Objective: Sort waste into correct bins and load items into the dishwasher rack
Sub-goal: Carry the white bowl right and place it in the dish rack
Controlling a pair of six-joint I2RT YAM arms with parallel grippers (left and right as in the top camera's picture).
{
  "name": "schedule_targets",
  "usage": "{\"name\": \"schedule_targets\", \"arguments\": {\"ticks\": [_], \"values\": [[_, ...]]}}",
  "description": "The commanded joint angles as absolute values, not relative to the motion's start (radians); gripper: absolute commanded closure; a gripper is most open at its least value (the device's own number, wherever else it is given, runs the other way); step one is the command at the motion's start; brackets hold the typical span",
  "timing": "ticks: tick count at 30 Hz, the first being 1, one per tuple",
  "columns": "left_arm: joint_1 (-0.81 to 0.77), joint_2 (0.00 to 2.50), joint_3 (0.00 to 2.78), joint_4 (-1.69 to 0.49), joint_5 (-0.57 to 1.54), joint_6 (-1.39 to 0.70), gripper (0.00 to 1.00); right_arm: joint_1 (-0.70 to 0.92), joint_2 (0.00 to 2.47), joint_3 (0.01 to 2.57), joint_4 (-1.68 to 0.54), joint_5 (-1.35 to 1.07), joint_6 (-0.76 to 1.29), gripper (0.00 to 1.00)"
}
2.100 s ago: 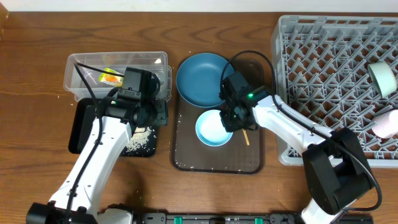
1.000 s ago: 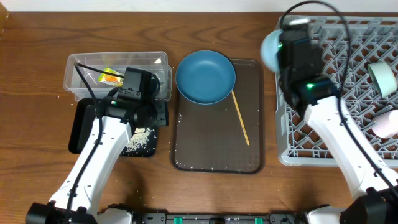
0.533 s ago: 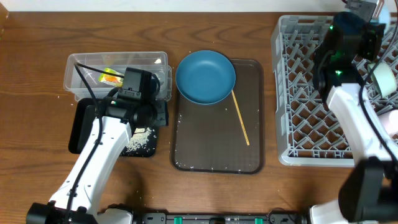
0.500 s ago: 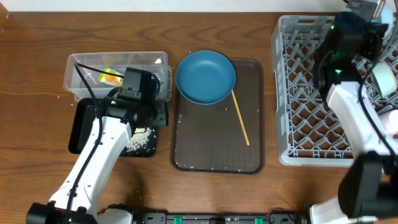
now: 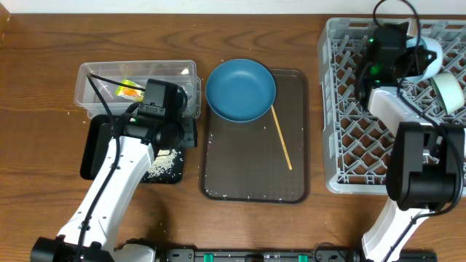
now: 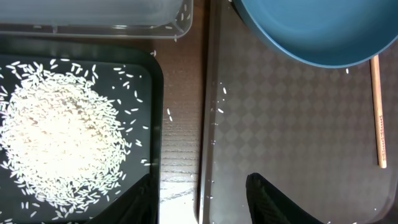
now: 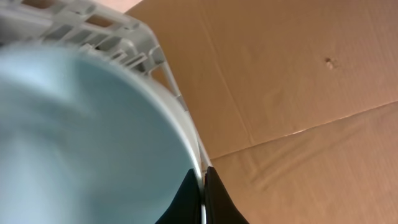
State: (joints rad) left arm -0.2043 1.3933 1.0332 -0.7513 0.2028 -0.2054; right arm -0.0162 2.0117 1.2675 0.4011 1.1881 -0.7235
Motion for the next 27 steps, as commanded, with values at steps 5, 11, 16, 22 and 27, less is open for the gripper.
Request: {"name": "schedule_targets", "arguments": {"ticks": [5,11,16,22,27], "values": [[-0.2,1.386,1.049,-0.751,0.194,-0.198,0.51,0.058,2.041,1.275,0.264,1.208,-0.561,0.99],[-0.2,1.386,1.049,-0.752,0.194,-0.198,0.51,0.097,2.041,1.275,0.173,1.208,-0.503,0.97],[-0.2,1.386,1.049,-0.751,0.194,-0.198,0.52,0.12,2.041,1.275,0.068,1.208,-0.471,0.86],[-0.2,1.386,1.049,-0.751,0.194,-0.198,0.51,0.151,2.022,1.275,-0.081,1.167,-0.299,0.71],[-0.2,1.386,1.049,-0.751,0.194,-0.198,0.51,0.169,1.922,1.275,-0.207,0.934,-0.174,0.59]]}}
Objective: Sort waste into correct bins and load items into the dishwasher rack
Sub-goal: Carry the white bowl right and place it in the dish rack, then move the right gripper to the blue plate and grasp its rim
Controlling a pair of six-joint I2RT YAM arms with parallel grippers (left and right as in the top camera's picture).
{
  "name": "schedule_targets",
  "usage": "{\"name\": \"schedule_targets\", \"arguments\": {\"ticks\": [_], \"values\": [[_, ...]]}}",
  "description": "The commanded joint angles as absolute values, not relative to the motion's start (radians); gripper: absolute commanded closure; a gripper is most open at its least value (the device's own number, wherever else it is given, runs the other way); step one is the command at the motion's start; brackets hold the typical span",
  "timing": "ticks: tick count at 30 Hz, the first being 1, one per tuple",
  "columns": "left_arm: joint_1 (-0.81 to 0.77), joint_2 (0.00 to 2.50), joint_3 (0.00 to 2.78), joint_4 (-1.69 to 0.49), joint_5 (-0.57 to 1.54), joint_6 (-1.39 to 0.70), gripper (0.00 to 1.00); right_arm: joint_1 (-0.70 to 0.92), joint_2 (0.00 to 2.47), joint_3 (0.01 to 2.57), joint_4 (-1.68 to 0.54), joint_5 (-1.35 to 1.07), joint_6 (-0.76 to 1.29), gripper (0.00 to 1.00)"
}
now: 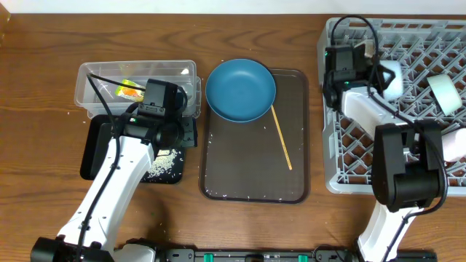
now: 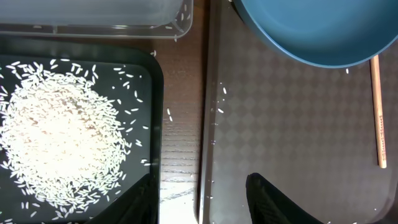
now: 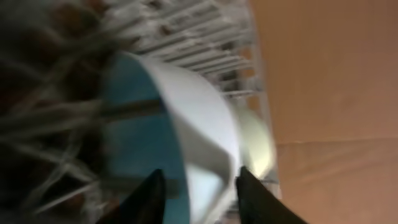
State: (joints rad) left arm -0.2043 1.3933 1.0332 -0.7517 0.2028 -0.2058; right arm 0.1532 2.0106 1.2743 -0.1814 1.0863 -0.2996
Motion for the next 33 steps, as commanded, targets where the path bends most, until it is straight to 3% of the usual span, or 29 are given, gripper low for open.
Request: {"name": "schedule_targets", "arguments": {"ticks": [1,8,17,24,33], "values": [[-0.2,1.386,1.049,-0.751,0.194,-0.198,0.51,0.169,1.895,1.275,-0.224,0.883,-0.168,0.56],[-0.2,1.386,1.049,-0.748,0.194,-0.198,0.51,0.169,1.685,1.275,-0.326,0.596,-0.11,0.44],[-0.2,1.386,1.049,-0.744,0.194,-0.198,0.51,0.183,1.648,1.275,-0.373,-0.262,-0.066,0.42],[-0.2,1.386,1.049,-0.744,0.194,-0.198,0.51,0.258,1.807,1.275,-0.283,-0.288,0.08,0.42],[-0.2,1.386,1.049,-0.744,0.194,-0.198,0.51,0.311,1.998,1.275,-0.13,-0.252,0.223,0.58]]}}
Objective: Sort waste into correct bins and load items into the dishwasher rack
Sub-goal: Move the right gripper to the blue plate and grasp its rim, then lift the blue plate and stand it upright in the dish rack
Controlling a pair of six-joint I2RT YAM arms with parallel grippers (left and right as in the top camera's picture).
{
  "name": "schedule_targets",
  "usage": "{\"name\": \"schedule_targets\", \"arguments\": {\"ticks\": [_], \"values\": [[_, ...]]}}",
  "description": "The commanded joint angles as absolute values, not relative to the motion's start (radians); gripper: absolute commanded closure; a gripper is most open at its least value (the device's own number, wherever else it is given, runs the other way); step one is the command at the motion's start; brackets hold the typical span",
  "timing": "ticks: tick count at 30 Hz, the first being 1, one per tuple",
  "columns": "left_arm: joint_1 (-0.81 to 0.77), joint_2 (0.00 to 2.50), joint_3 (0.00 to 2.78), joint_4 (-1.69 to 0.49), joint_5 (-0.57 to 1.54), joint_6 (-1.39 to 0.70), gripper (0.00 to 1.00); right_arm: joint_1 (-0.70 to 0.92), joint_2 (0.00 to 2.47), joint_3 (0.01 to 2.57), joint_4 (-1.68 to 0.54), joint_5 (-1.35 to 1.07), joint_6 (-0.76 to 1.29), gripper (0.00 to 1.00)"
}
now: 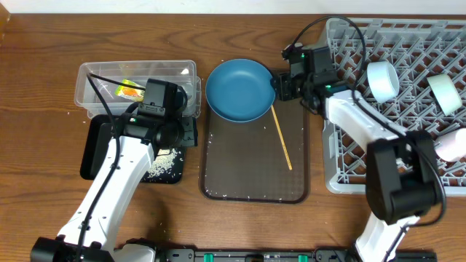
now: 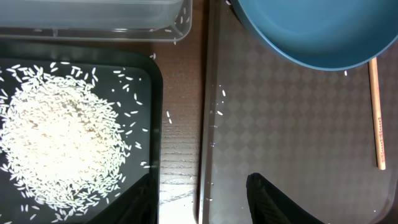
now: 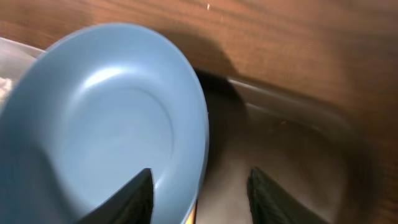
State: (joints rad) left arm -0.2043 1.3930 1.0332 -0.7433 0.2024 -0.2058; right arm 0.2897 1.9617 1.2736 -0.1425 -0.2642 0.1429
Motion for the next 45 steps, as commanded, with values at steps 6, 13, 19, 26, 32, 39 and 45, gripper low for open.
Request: {"name": "schedule_targets", "arguments": {"ticks": [6,13,19,26,32,39,45], "values": [[-0.2,1.386,1.049,-0.744,0.194,-0.198,0.51,0.329,2.025,1.275,-0.137,-0.164,0.262,0.89],[-0.2,1.386,1.049,-0.744,0.194,-0.198,0.51,0.328,2.006,1.276,-0.15,-0.165,0.262,0.99],[-0.2,1.386,1.049,-0.744,0.194,-0.198,0.51,0.326,1.934,1.277,-0.15,-0.149,0.226,0.99],[-0.2,1.386,1.049,-0.744,0.194,-0.198,0.51,0.325,1.795,1.277,-0.179,-0.043,0.141,0.99],[-0.2,1.386,1.049,-0.744,0.194,-0.198,0.51,0.325,1.663,1.277,-0.168,0.201,-0.007,0.99],[-0.2,1.386,1.049,-0.744,0.194,-0.198,0.51,0.311,1.567,1.277,-0.044,0.636,-0.334,0.99],[-0.2,1.386,1.049,-0.744,0.194,-0.198,0.51,0.237,1.562,1.277,0.189,0.858,-0.641,0.99]]}}
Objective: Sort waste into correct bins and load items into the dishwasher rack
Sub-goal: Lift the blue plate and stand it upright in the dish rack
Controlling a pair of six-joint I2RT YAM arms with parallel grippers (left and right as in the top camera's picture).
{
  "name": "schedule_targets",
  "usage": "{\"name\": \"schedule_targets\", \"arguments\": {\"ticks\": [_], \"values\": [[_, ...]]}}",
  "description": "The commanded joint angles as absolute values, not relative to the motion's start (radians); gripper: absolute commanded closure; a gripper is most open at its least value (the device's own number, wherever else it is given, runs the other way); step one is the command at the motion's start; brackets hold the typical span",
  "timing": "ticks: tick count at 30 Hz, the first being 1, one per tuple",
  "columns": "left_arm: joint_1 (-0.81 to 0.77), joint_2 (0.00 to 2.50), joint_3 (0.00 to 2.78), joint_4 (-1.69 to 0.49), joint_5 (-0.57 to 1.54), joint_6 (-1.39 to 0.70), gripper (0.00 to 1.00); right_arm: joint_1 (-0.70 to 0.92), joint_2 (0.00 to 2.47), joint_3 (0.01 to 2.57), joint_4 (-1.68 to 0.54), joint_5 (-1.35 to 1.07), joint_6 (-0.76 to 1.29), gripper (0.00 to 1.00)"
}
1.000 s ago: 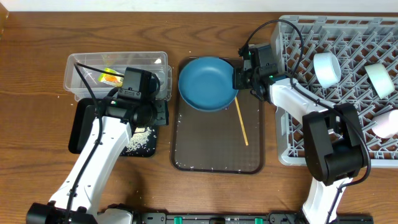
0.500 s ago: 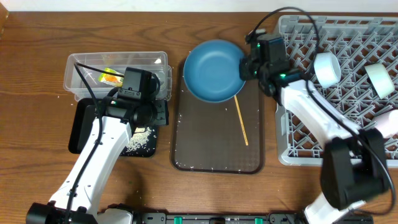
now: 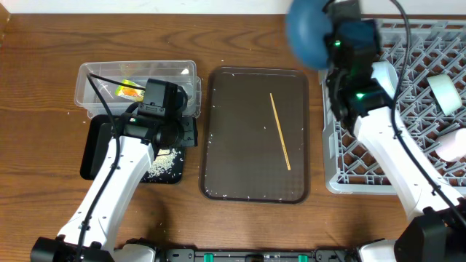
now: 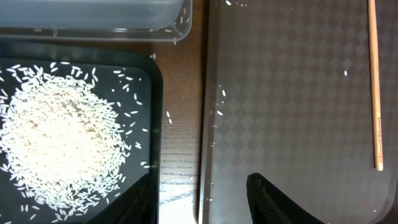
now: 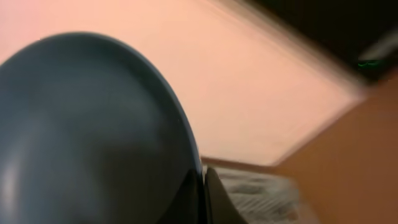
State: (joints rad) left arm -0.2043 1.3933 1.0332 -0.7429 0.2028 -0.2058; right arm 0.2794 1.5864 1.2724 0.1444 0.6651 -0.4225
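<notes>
My right gripper (image 5: 203, 190) is shut on the rim of the blue plate (image 5: 93, 137). In the overhead view the plate (image 3: 307, 30) hangs raised at the back, beside the left rear corner of the grey dishwasher rack (image 3: 408, 167). One wooden chopstick (image 3: 280, 131) lies on the brown tray (image 3: 240, 160). My left gripper (image 4: 199, 205) stands open and empty over the gap between the black rice tray (image 4: 149, 87) and the brown tray (image 4: 292, 124); the chopstick (image 4: 375, 87) shows at the right edge.
A clear bin (image 3: 138, 81) with some wrappers stands at the back left. Loose rice (image 4: 62, 146) fills the black tray, and a few grains dot the brown tray. Two pale cups (image 3: 445, 91) lie in the rack's right part.
My right gripper was open at the plate's right rim on the brown tray. Now it is shut on that rim, and the plate is off the tray, raised near the rack. The left arm is unmoved.
First my right gripper was shut on a pale cup's rim over the rack. Then it was open with the cup left in the rack. After that it was open beside the blue plate on the tray, and now it holds the plate aloft. The left arm stayed put.
</notes>
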Motion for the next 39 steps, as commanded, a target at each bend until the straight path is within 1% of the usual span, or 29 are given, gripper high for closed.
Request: {"name": "schedule_targets", "arguments": {"ticks": [1,4,10,19,26,33,39], "values": [[-0.2,1.386,1.049,-0.744,0.194,-0.198,0.51,0.219,1.562,1.277,0.223,0.866,-0.674,0.99],[-0.2,1.386,1.049,-0.744,0.194,-0.198,0.51,0.156,1.563,1.277,0.305,0.868,-0.74,0.99],[-0.2,1.386,1.049,-0.744,0.194,-0.198,0.51,0.033,1.57,1.277,0.38,0.864,-0.808,0.99],[-0.2,1.386,1.049,-0.744,0.194,-0.198,0.51,-0.096,1.657,1.277,0.524,0.864,-0.957,0.99],[-0.2,1.386,1.049,-0.744,0.194,-0.205,0.51,-0.136,1.767,1.277,0.549,0.867,-0.968,0.99],[-0.2,1.386,1.049,-0.748,0.194,-0.205,0.51,-0.145,1.869,1.277,0.641,0.887,-1.056,0.99],[-0.2,1.386,1.049,-0.747,0.194,-0.205,0.51,-0.138,1.913,1.276,0.627,0.89,-1.047,0.99]]}}
